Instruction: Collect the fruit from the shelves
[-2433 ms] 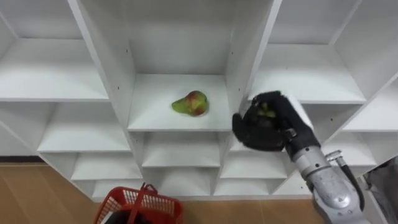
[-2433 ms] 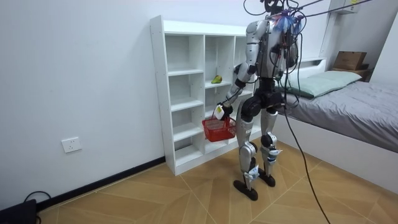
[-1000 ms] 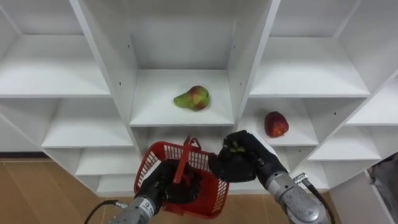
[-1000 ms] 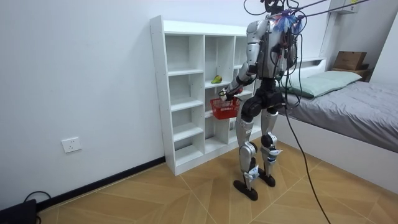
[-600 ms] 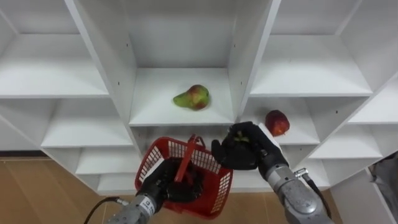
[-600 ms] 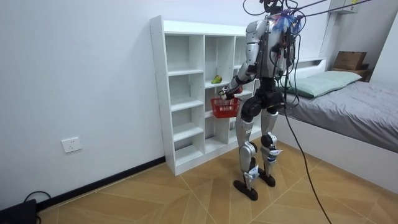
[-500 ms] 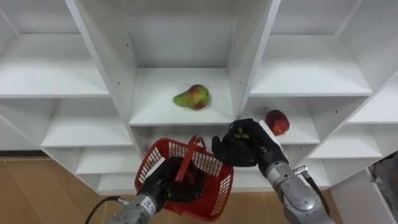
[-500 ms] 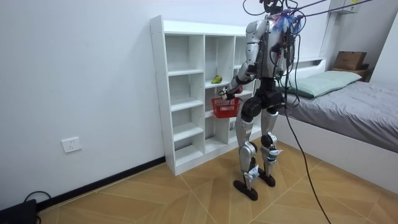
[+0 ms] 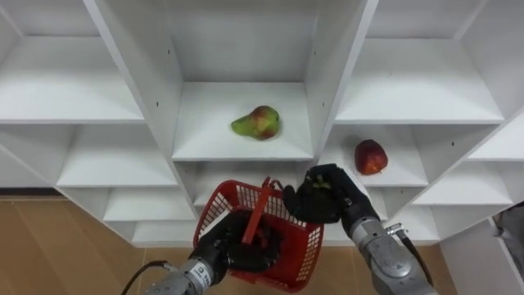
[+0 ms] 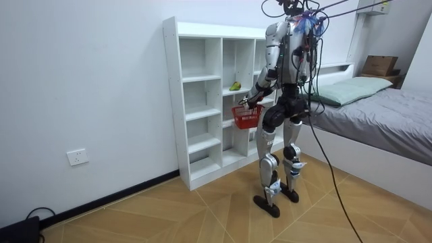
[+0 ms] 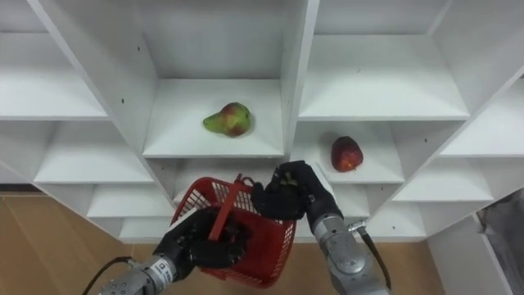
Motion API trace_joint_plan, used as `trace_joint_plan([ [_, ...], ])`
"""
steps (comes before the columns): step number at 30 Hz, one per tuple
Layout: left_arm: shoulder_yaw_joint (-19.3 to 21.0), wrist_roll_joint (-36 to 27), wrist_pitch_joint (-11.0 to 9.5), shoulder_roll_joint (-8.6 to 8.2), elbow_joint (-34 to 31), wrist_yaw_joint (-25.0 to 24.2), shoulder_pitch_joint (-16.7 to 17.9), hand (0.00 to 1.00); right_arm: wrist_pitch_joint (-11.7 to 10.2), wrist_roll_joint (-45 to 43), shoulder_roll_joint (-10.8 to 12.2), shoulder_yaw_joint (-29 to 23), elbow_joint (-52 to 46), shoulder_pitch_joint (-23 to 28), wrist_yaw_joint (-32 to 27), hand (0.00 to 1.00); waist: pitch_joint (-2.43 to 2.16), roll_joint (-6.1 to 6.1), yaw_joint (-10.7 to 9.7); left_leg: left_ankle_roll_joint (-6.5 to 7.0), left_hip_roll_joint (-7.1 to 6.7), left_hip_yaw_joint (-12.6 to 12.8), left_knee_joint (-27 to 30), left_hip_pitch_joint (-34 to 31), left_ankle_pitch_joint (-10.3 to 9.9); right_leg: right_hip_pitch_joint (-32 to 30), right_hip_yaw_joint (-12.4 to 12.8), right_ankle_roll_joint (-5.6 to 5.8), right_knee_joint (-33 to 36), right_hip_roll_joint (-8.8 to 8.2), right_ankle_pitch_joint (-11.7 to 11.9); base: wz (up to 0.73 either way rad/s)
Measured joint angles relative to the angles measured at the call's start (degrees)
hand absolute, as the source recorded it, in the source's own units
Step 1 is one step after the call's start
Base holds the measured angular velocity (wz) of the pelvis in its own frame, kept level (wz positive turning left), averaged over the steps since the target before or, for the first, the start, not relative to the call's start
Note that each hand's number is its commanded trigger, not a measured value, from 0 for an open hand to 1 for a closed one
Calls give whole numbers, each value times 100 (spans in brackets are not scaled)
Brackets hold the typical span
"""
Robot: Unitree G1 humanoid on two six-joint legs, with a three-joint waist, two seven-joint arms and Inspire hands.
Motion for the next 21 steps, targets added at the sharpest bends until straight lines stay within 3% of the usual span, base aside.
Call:
trace_joint_plan([
  [7,-84,-111,-7,-39,-55,19,-58,100,-54,273,17,181,13,-78,33,100,1,0,-99,1,-1,-25,40,-72,0,-72,-8,-1,64,-11,1,2],
  [21,-179,-220,-12,-74,-307,70,-260,100,-167,1033,40,235,207,-155,194,100,23,27,-92,0,16,-1,173,-204,-1,-193,21,-12,147,-8,2,0],
])
